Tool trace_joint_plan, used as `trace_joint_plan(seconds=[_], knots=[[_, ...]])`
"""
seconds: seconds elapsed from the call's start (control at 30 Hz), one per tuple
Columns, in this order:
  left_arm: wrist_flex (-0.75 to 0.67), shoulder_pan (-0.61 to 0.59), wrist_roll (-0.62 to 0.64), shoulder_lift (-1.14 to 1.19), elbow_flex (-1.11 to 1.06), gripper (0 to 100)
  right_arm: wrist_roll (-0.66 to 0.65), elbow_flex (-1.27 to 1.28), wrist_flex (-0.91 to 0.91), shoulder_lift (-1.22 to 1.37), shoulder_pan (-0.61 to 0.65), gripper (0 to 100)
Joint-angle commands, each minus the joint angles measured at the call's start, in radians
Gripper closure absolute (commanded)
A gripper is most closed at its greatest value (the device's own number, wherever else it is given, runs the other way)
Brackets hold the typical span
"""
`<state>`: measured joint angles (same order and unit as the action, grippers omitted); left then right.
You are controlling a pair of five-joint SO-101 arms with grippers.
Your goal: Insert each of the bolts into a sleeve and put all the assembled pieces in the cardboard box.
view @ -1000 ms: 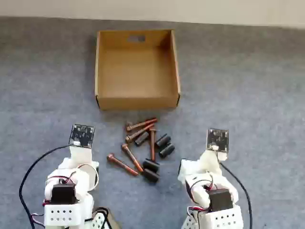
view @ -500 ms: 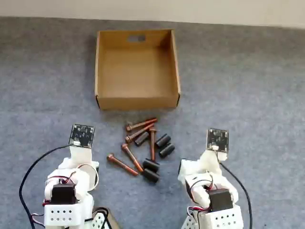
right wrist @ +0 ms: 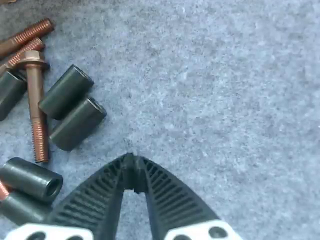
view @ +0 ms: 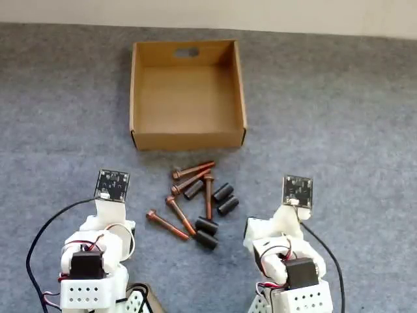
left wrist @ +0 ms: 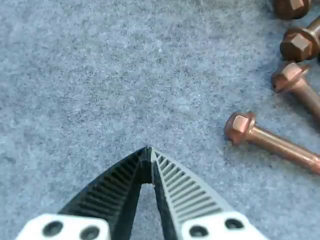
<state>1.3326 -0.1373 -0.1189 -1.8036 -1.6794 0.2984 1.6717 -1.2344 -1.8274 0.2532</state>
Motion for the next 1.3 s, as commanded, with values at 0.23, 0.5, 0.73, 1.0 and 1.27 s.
trace_joint_plan(seconds=[0.23, 0.5, 0.73, 1.0, 1.27], knots=[[0.006, 0.013, 0.006, -0.005, -0.018, 99, -0.009, 0.133, -0.004, -0.004, -0.004, 98.9], [0.006, 0.013, 0.006, -0.005, -0.018, 99, -0.009, 0.133, -0.004, -0.004, -0.004, 98.9], [0.006, 0.013, 0.006, -0.005, -0.018, 99, -0.009, 0.133, -0.004, -0.004, -0.004, 98.9], [0.006, 0.018, 0.006, -0.005, -0.018, 99, -0.009, 0.131, -0.002, -0.004, 0.056, 98.9], [0.006, 0.295, 0.006, -0.005, -0.018, 99, -0.009, 0.131, -0.002, -0.004, 0.180, 98.9]])
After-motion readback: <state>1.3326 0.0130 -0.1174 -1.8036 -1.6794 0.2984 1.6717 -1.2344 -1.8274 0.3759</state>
